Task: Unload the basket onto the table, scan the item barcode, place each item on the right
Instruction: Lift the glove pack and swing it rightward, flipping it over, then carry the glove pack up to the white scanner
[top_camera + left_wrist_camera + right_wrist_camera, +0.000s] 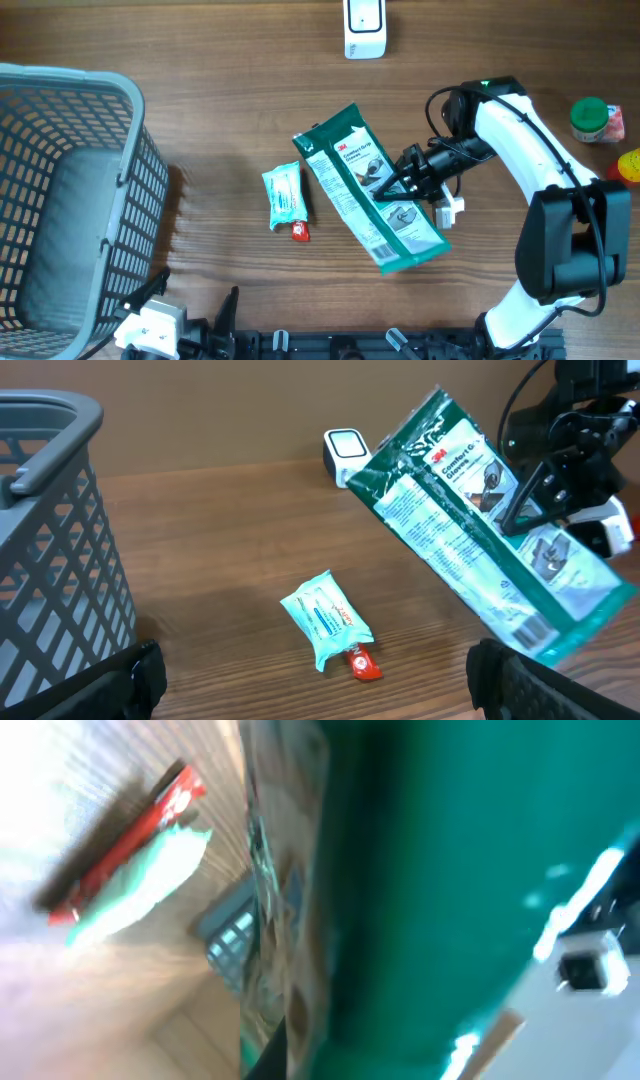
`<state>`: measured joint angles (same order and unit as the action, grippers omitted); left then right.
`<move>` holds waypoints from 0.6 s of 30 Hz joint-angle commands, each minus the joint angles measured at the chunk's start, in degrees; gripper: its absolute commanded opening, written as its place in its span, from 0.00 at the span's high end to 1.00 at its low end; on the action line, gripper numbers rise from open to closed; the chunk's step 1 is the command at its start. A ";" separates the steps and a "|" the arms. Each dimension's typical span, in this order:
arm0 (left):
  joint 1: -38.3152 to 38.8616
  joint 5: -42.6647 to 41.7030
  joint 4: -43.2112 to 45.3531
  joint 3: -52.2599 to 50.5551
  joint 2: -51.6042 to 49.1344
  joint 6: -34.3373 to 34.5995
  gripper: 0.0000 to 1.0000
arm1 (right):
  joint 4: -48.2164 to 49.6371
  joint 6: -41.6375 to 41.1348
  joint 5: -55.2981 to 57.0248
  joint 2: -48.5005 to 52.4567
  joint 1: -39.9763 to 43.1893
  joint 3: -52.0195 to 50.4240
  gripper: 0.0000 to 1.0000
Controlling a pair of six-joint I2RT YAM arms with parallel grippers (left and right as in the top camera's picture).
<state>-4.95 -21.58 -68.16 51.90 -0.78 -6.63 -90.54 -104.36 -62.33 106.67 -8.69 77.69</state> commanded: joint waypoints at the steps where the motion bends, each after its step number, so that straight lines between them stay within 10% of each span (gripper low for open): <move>1: 0.24 -0.90 0.13 -0.15 0.39 -0.66 0.00 | -1.40 32.17 1.31 0.96 -0.07 0.20 0.96; 10: 0.24 -0.90 0.13 -0.15 0.39 -0.66 0.00 | -1.75 91.89 0.70 0.09 -0.13 0.26 0.96; 18: 0.24 -0.90 0.13 -0.15 0.42 -0.66 0.00 | 12.44 110.29 2.34 -10.43 -0.11 0.26 0.96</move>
<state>-4.95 -21.58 -68.16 51.90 -0.78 -6.63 -84.09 -1.67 -60.14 103.26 -8.69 77.47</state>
